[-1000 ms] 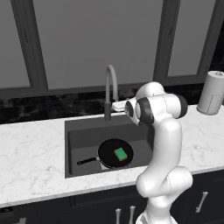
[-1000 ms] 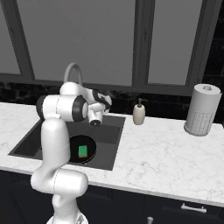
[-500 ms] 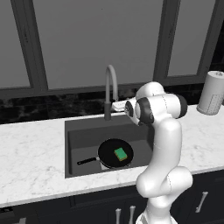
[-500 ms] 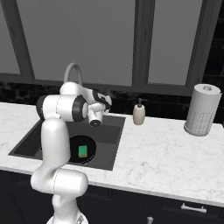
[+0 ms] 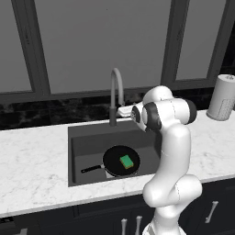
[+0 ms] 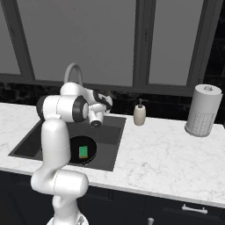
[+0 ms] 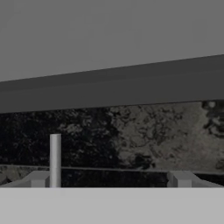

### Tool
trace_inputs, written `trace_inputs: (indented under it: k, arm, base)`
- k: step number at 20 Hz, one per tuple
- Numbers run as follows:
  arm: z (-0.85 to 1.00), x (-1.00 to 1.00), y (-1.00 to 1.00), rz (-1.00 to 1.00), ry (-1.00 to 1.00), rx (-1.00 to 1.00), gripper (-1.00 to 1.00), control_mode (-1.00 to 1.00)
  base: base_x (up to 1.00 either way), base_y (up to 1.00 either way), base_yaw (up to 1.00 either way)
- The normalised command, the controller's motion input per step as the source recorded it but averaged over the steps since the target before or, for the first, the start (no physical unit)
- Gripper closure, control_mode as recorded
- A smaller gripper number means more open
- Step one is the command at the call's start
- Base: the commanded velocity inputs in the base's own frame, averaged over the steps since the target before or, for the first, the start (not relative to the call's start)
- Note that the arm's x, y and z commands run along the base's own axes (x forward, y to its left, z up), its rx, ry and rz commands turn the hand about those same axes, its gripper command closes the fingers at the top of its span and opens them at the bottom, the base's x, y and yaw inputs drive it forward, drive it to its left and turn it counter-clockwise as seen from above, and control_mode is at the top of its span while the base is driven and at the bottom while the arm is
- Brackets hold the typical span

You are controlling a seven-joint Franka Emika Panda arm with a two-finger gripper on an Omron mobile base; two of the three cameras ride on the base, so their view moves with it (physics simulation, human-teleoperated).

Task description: Pick the pan and sponge and place them into the sink. Then turn on the water.

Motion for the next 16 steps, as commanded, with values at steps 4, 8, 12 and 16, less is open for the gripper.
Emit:
trace_inputs:
  k: [4,8,12,16]
  arm:
    - [0.0,-0.09,-0.9,0.0,0.0,0.01,-1.0,-1.0]
    - [0.0,-0.13,-1.0,0.0,0.0,0.04,-1.0,-1.0]
    - [0.0,-0.15,-1.0,0.0,0.0,0.05,-1.0,-1.0]
    - [0.0,-0.15,-1.0,0.0,0.0,0.06,-1.0,-1.0]
  base:
    - [0.0,0.0,0.0]
    - [0.0,0.0,0.0]
    - [0.0,0.0,0.0]
    - [0.0,0.0,0.0]
